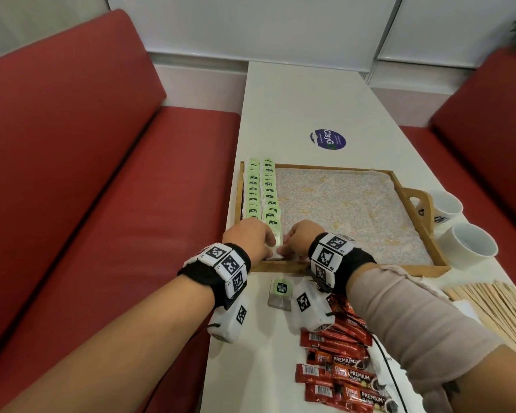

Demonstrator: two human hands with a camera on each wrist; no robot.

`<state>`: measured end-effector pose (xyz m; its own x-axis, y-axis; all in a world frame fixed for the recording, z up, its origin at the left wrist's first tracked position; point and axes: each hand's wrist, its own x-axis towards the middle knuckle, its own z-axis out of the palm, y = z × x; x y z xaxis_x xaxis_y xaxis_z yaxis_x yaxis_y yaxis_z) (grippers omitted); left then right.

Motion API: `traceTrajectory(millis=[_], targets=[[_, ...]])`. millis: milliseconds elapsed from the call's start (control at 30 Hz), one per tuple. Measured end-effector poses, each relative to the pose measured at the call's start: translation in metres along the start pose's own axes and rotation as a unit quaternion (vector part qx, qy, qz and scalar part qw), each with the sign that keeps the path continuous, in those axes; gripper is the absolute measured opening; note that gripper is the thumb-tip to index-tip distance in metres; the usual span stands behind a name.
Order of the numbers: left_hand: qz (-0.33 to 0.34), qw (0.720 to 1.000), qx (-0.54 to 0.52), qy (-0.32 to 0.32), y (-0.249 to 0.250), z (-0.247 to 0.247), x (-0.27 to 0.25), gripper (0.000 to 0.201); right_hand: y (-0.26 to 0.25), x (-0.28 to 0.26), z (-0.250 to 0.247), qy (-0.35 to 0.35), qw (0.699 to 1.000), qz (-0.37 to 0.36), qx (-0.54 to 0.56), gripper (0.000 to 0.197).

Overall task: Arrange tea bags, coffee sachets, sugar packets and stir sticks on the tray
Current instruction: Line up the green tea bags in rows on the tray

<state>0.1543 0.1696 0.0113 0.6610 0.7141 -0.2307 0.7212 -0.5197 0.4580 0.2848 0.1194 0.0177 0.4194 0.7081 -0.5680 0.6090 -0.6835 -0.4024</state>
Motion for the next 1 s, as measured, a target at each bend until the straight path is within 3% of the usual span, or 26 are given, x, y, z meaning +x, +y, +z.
traceTrajectory(millis=[100,167,300,500,633,733,900,1000], targets=[[0.007,1.0,-0.001,0.028,0.002,0.0,-0.006,0.021,-0.004,-0.006,0.001,0.032,0.997,0.008,-0.07,0.035],[0.007,0.998,-0.024,0.049,0.003,-0.002,-0.012,0.017,-0.006,-0.012,-0.001,0.053,0.996,-0.004,-0.069,0.039],[-0.018,0.997,-0.061,0.049,0.004,-0.003,-0.03,0.009,-0.005,-0.032,-0.005,0.07,0.997,-0.02,-0.031,0.026],[-0.047,0.998,-0.019,-0.048,0.005,0.013,-0.051,0.025,0.004,-0.057,0.015,0.029,0.998,-0.024,-0.059,0.018],[-0.08,0.994,0.02,-0.072,0.007,0.03,-0.057,0.041,0.011,-0.062,0.028,0.001,0.991,-0.013,-0.134,0.024],[-0.093,0.993,0.027,-0.071,0.015,0.037,-0.061,0.05,0.021,-0.064,0.039,-0.007,0.992,-0.013,-0.122,0.028],[-0.107,0.993,-0.009,-0.05,0.019,0.045,-0.065,0.046,0.033,-0.069,0.046,0.004,0.998,-0.029,-0.053,0.034],[-0.114,0.991,-0.046,-0.05,0.019,0.047,-0.068,0.038,0.033,-0.073,0.045,-0.017,0.999,-0.027,-0.03,0.019]])
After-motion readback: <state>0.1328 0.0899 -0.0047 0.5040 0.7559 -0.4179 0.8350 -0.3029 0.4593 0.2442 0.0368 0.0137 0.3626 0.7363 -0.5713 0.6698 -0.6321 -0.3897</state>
